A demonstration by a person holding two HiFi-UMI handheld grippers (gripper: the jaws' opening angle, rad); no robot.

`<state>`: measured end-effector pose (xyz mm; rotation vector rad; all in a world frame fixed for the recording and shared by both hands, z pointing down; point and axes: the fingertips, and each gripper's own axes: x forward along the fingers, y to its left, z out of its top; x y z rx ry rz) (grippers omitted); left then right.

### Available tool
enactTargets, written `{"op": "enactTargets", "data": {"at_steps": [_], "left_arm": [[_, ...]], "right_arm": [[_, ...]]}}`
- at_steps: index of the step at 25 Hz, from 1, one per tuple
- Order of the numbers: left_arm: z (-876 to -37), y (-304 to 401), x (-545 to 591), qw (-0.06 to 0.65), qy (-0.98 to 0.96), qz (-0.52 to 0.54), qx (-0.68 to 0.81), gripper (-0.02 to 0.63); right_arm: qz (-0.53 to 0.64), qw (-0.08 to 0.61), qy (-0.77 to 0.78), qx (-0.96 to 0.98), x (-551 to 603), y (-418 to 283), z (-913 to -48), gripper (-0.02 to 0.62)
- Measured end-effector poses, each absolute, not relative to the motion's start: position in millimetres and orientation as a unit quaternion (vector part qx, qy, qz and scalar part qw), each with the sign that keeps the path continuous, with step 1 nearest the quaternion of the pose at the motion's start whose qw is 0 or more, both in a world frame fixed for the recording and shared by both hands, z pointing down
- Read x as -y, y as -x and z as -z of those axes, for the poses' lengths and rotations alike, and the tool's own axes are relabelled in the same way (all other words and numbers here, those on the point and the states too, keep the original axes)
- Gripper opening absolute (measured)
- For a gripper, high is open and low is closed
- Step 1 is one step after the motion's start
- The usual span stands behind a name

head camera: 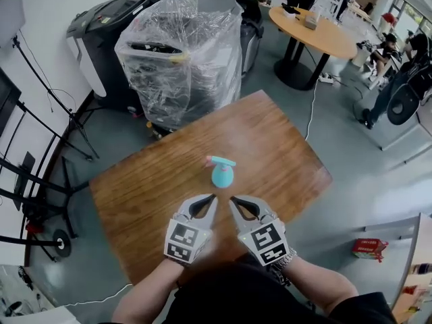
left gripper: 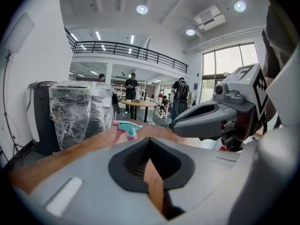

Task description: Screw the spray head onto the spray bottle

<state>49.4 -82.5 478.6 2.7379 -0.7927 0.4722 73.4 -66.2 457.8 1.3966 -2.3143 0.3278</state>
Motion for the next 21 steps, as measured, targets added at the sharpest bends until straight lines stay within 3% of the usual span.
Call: {"op": "enactTargets", "data": {"at_steps": [21], "left_arm": [[-469,-46,66,0.107,-0.944,-0.170,0.263,0.011]], "right_arm": [[-0.108,0.202,-0.533,0.814,52,-73,-451,-0.006]]}}
